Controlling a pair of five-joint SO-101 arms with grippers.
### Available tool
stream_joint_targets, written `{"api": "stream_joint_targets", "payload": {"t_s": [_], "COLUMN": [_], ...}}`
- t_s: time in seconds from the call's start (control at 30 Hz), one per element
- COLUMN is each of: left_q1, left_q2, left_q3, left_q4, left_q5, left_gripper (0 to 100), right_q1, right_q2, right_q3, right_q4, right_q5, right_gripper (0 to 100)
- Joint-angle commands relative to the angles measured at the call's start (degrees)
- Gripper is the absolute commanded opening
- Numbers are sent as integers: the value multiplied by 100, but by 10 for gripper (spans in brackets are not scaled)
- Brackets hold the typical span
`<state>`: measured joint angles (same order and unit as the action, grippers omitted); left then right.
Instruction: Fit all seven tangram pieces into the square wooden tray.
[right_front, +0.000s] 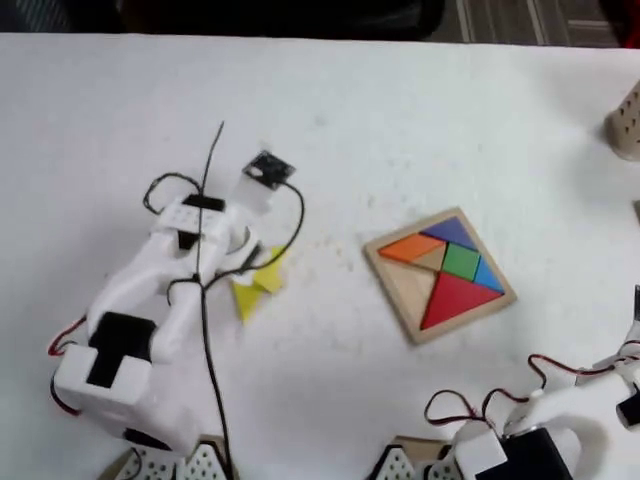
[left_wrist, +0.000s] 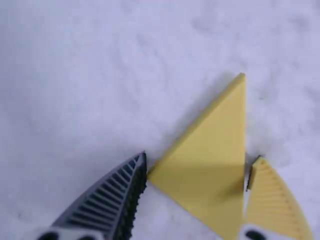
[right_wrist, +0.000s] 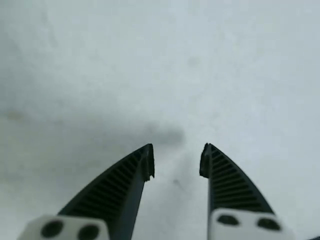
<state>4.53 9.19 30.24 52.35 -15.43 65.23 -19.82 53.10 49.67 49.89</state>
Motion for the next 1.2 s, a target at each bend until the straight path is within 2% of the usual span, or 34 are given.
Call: {"api": "stream_joint_targets", "payload": {"t_s": [0.0, 0.23, 0.53, 0.77, 1.03, 1.17], "left_q1": [92, -171, -286, -242, -242, -224], "left_q2": [-75, -75, -549, -787, -646, -646], "left_q3": [-44, -62, 167, 589, 545, 580], "left_q4": [-97, 79, 396, 360, 334, 325], "left_q5": [369, 879, 923, 1582, 1662, 1662], "left_gripper": [295, 295, 298, 442, 402, 346], "right_q1": [48, 57, 13, 4, 22, 13], "right_q2": [-242, -189, -189, -207, -198, -189], "right_q3": [-26, -26, -26, -26, -26, -18], "right_q4": [31, -171, -163, -136, -136, -127], "right_q5": [70, 79, 53, 44, 70, 53], "right_gripper": [162, 162, 162, 162, 162, 162]}}
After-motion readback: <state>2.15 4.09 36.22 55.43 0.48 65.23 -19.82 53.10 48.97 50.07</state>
